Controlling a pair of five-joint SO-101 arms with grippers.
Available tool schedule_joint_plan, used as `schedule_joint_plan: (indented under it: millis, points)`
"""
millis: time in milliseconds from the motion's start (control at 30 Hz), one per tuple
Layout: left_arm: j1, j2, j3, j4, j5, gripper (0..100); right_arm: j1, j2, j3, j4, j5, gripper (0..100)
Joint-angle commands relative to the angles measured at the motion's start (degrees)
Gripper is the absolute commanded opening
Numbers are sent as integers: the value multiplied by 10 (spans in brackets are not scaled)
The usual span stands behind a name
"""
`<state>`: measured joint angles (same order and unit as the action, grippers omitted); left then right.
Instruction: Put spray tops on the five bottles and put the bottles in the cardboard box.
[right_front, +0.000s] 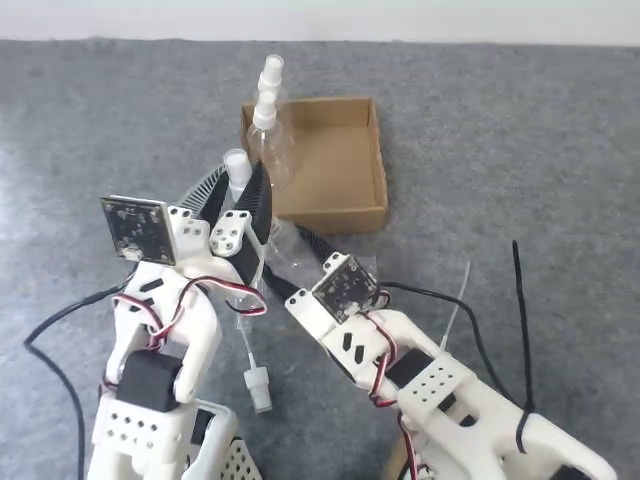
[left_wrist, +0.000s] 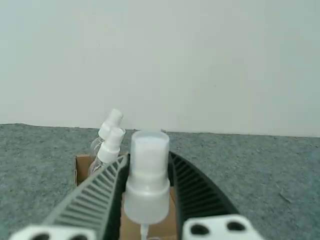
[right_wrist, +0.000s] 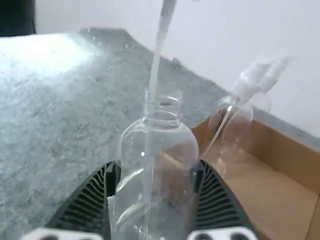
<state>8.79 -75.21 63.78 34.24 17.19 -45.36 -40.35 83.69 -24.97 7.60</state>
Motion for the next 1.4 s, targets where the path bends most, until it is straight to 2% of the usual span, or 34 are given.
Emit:
schedule_joint_plan:
  millis: [0, 200, 433, 600, 733, 1000, 1200, 1367]
  points:
    - [2, -7, -6, 4, -5, 24, 15, -29, -11, -36, 5, 10]
    - [20, -7, -9, 47, -5, 148, 14, -28, -6, -36, 5, 9]
    - [26, -7, -9, 48, -46, 157, 14, -24, -6, -36, 5, 9]
    - [25, -7, -9, 48, -45, 212, 14, -22, -6, -36, 5, 9]
    - [22, -7, -16, 49, -46, 219, 14, -22, -6, -36, 5, 9]
    - [21, -7, -86, 119, -44, 219, 16, -22, -9, -15, 5, 9]
    - [-13, -7, -123, 121, -40, 218, 16, -22, -11, 0, 5, 9]
    - [-70, -7, -151, 122, 3, 218, 16, -22, -11, 0, 5, 9]
